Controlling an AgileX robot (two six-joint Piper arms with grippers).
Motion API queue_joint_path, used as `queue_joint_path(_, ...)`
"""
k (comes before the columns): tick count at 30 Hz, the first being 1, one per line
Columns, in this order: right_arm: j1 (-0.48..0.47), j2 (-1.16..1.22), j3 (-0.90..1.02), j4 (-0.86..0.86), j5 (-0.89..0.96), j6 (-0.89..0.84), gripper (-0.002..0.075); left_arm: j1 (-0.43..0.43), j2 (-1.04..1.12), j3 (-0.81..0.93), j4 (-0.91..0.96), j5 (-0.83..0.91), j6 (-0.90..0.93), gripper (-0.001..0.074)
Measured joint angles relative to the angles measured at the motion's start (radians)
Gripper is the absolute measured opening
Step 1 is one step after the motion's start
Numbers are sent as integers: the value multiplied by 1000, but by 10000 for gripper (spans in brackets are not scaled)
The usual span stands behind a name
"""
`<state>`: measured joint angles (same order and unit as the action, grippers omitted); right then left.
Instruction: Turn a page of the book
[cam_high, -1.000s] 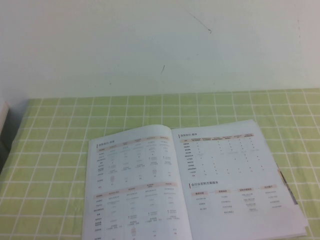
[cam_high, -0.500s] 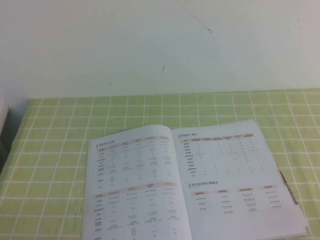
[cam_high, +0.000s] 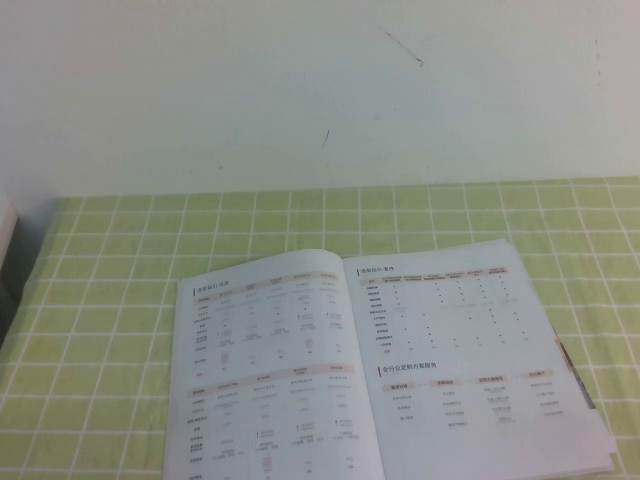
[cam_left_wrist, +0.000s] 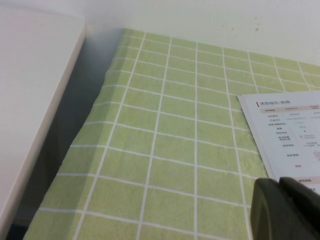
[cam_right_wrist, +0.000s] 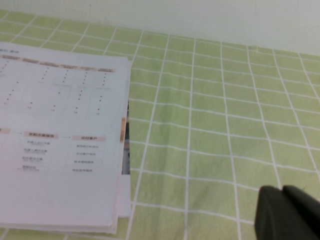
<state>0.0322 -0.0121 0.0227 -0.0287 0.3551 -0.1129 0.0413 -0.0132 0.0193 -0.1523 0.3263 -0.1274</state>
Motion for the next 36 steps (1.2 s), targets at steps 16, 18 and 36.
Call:
queue_joint_path(16, 0, 0, 6, 884, -16, 167, -3, 0, 0, 4, -577, -10, -110, -4)
queue_joint_path(18, 0, 0, 6, 899, -25, 160, -3, 0, 0, 4, -612, -8, -112, -4)
queue_joint_path(36, 0, 0, 6, 913, -21, -171, -3, 0, 0, 4, -712, 21, -63, -4)
